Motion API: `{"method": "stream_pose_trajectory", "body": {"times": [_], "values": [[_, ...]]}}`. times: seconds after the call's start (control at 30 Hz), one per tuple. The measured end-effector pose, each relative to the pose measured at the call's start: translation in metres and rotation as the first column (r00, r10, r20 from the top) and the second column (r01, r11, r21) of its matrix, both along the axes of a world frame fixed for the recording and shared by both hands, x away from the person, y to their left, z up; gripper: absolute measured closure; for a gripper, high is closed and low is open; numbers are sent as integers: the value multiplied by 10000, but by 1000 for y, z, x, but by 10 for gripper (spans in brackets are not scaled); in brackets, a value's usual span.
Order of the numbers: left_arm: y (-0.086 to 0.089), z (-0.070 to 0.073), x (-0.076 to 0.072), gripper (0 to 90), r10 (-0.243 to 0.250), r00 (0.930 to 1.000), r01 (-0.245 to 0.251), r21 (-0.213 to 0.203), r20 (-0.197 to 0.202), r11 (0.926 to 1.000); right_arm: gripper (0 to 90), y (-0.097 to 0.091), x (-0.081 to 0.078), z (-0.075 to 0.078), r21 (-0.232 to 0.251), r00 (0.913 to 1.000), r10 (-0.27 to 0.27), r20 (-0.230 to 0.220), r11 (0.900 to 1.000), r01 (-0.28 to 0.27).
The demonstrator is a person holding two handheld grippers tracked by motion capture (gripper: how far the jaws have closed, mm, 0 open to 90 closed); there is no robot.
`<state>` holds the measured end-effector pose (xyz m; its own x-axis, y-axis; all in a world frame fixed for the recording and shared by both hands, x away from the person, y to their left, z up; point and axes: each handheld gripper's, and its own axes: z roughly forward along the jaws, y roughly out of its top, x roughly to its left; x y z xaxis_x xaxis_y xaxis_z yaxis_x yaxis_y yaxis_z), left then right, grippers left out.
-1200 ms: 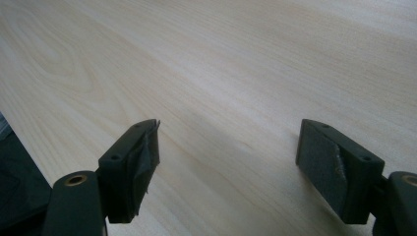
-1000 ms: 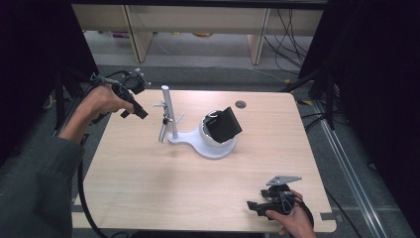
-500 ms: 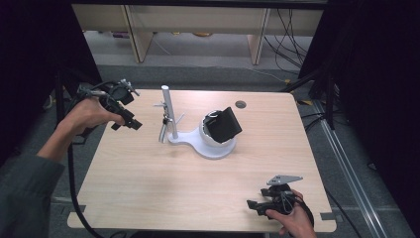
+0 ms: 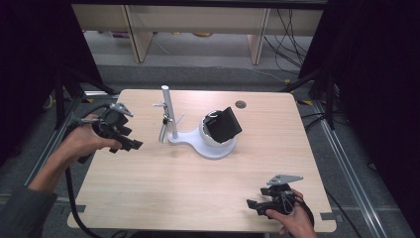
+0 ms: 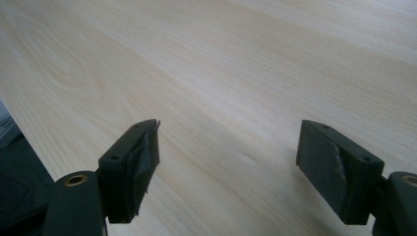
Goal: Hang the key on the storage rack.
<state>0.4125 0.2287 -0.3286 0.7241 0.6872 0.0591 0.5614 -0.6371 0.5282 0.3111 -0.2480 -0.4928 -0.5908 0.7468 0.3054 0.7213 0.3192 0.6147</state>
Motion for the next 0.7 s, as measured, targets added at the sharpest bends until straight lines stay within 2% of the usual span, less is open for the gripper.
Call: {"method": "stream_pose_trajectory", "body": {"times": [0.03, 0.07, 0.17, 0.3, 0.37, 0.4, 0.43, 0.5, 0.63, 0.7], "values": [[0, -4, -4, 346, -16, 10000, 16, -68, 61, 10000, 251, -2, 2, -1, -62, 9994, 233, 266, 9997, -231], [1, -7, -6, 340, -178, 9997, 181, -167, 171, 9997, 251, -2, 2, -1, -30, 9993, 252, 281, 9997, -251], [0, -17, -15, 335, -167, 9995, 177, -366, 273, 9992, 251, -2, 2, 0, -122, 9992, 245, 313, 9996, -241], [-1, -27, -23, 329, -267, 9995, 274, -550, 147, 9981, 251, -2, 1, 0, -116, 9993, 251, 290, 9996, -248], [-1, -31, -25, 329, -253, 9996, 259, -670, 100, 9974, 251, -2, 1, 0, -65, 9997, 193, 169, 9998, -192], [-1, -33, -26, 328, -230, 9997, 229, -663, -15, 9975, 251, 0, -1, 1, -53, 9999, -12, -110, 10000, 12], [-2, -36, -27, 327, -173, 9998, 178, -718, 83, 9973, 251, -2, 0, 1, -614, 9994, 16, 335, 9981, 5], [-2, -40, -28, 326, -156, 9998, 167, -747, 155, 9971, 251, -2, 1, 0, -516, 9989, -56, 462, 9986, 80], [-4, -48, -31, 325, -132, 9997, 150, -918, 200, 9957, 251, -3, 0, 0, -505, 9993, -114, 356, 9986, 132], [-5, -53, -32, 321, -129, 9999, 135, -1044, 61, 9944, 251, -3, 0, 0, -530, 9990, -49, 433, 9986, 72]]}}
